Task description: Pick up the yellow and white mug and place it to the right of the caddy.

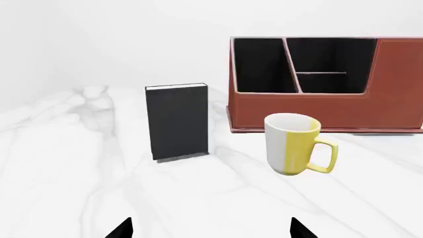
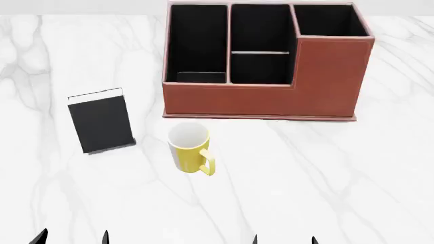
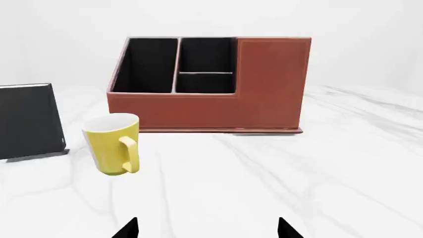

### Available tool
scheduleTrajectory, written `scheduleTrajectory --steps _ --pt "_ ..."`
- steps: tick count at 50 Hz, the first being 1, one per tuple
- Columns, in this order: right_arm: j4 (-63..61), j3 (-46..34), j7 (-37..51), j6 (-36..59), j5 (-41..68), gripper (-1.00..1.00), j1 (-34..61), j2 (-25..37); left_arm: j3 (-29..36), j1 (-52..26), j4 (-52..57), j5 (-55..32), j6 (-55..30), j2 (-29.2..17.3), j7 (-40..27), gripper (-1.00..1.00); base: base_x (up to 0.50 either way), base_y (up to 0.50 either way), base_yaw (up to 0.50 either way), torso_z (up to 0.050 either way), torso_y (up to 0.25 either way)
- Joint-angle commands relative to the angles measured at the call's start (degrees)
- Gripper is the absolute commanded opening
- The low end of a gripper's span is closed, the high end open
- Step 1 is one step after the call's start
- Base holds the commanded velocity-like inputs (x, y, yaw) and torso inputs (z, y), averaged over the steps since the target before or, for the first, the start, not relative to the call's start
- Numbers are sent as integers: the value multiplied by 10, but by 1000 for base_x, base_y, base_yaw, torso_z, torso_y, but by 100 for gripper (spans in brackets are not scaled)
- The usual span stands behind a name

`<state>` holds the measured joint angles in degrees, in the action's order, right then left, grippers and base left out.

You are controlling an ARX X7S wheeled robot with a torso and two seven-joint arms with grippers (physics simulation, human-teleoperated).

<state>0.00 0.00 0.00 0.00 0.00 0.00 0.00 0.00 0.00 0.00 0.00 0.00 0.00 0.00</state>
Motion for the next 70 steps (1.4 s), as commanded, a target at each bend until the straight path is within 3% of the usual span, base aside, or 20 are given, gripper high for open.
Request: scheduleTrajectory --steps 1,18,32,38,45,47,51,53,61,63,65,70 --pt "0 -8 13 0 12 100 1 9 11 0 1 -9 -2 -9 -11 100 0 0 0 0 0" --pt "-9 -53 58 -25 -8 100 -3 35 43 2 10 -1 2 -32 -61 100 0 0 0 0 0" --pt "-379 -50 63 200 47 100 14 57 90 -13 308 94 -146 -44 -85 100 0 0 0 0 0" --pt "-522 -55 76 338 55 100 79 67 110 -75 412 114 -250 -35 -71 100 0 0 0 0 0" --pt "-598 -35 90 446 86 100 142 68 144 -140 503 139 -349 -24 -64 100 0 0 0 0 0" --pt "-600 -55 194 435 187 100 162 144 166 -175 534 184 -429 -12 -79 100 0 0 0 0 0" --pt "-600 -192 480 315 384 100 238 363 190 -199 562 196 -457 -20 -84 100 0 0 0 0 0" --pt "-600 -263 557 269 416 100 282 423 187 -209 575 187 -469 -14 -83 100 0 0 0 0 0" --pt "-600 -452 695 148 447 100 411 533 189 -239 600 201 -494 -1 -77 100 0 0 0 0 0" --pt "-599 -484 712 124 441 100 427 547 166 -237 600 156 -480 -1 -107 100 0 0 0 0 0" --pt "-594 -494 712 96 422 100 409 554 181 -228 600 208 -468 0 -100 100 0 0 0 0 0" --pt "-590 -480 717 72 450 100 413 567 165 -209 600 215 -442 0 -88 100 0 0 0 0 0"
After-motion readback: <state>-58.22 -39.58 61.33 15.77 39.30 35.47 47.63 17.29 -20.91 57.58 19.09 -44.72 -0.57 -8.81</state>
